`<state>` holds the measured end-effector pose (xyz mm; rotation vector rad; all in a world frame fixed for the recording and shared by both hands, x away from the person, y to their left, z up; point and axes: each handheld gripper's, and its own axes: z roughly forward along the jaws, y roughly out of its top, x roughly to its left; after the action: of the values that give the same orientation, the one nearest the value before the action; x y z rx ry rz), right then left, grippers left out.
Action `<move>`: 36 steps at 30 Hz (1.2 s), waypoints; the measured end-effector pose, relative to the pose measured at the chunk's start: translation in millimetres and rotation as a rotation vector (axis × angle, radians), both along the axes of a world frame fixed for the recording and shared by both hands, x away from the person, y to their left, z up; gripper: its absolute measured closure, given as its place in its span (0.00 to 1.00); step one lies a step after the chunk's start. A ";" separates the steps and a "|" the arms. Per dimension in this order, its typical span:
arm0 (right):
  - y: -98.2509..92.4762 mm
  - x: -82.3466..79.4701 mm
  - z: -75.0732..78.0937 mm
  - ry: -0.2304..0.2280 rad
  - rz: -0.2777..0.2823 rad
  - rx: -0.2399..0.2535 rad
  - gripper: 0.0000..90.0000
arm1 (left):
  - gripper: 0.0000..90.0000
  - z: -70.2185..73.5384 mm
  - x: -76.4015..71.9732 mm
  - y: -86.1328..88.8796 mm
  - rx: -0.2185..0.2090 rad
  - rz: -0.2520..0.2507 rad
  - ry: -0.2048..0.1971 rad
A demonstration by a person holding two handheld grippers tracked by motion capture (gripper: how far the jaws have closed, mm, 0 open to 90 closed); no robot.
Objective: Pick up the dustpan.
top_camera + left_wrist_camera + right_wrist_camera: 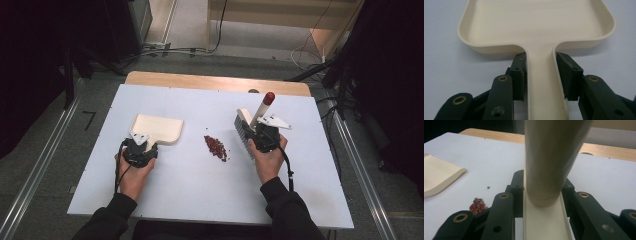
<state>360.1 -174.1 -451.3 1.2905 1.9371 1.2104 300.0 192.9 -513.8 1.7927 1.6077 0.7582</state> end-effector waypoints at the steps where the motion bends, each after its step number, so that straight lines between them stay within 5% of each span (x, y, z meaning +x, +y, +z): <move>1: 0.1 0.1 -0.4 0.001 0.002 -0.002 0.71 | 0.70 0.0 0.0 0.2 -0.002 -0.002 0.000; 25: -0.2 0.9 -4.5 0.008 0.004 -0.007 0.71 | 0.74 3.1 -1.3 15.7 -0.029 -0.066 -0.015; 36: -0.5 0.8 -5.2 0.008 0.005 -0.009 0.71 | 0.75 8.0 -9.6 16.0 -0.046 -0.144 -0.024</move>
<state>361.0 -174.6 -456.4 1.2886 1.9505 1.1993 290.4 208.9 -505.7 1.8366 1.4513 0.6687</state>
